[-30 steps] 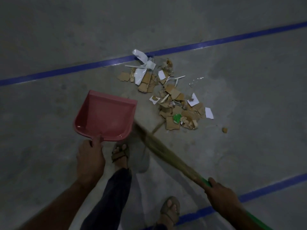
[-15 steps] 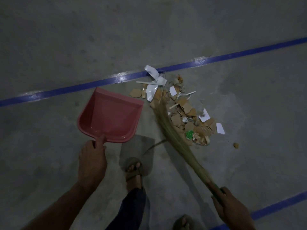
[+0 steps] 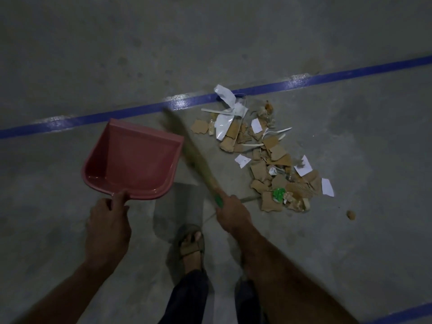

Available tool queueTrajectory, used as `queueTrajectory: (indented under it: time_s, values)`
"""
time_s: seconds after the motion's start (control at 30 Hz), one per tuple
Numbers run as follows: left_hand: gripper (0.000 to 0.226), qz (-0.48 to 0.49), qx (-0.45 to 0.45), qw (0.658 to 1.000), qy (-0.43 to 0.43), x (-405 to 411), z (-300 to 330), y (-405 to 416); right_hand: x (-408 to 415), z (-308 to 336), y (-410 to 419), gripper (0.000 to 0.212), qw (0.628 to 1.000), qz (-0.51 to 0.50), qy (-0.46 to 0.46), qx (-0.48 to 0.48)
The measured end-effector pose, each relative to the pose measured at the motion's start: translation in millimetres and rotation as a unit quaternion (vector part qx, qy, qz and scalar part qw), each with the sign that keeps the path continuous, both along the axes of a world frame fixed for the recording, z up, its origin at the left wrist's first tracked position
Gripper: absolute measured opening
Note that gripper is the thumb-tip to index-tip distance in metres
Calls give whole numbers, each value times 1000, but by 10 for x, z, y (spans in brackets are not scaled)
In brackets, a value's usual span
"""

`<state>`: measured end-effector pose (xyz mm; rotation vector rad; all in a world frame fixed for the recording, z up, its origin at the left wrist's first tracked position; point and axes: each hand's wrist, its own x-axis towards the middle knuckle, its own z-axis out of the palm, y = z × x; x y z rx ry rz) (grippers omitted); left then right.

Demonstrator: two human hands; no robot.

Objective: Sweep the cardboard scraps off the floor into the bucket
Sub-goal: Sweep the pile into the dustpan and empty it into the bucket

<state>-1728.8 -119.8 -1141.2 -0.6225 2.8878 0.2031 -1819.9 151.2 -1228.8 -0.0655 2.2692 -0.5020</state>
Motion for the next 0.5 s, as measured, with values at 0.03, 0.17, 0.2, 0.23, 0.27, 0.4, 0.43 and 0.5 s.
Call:
queueTrajectory:
  time_s: [0.03,0.17,0.2,0.23,0.27,0.4,0.43,0.5]
  values:
    - [39,-6,5,1000,1,-18,-30,22,-41,-20,108,58,999,-44,-18,-12]
    - [43,-5,26,999,-26,-104,-161,156,291,285,914,54,986,-150,-52,-52]
    - [44,-7,32,999,-31,-125,-175,218,431,422,1158,52,988,-140,-45,-51]
    - [45,-16,38,999,-34,-151,-175,288,588,555,1394,51,991,-123,-32,-43]
    - [45,-22,45,998,-34,-183,-170,357,741,654,1615,52,993,-107,-15,-35]
    - [44,-15,60,998,-14,-351,-120,623,1261,843,2296,84,995,-81,54,-13]
    - [46,-17,57,998,-9,-389,-123,669,1283,896,2375,88,996,-68,49,-8]
    - [47,-19,52,998,-2,-446,-144,723,1140,993,2331,86,995,-55,83,-17]
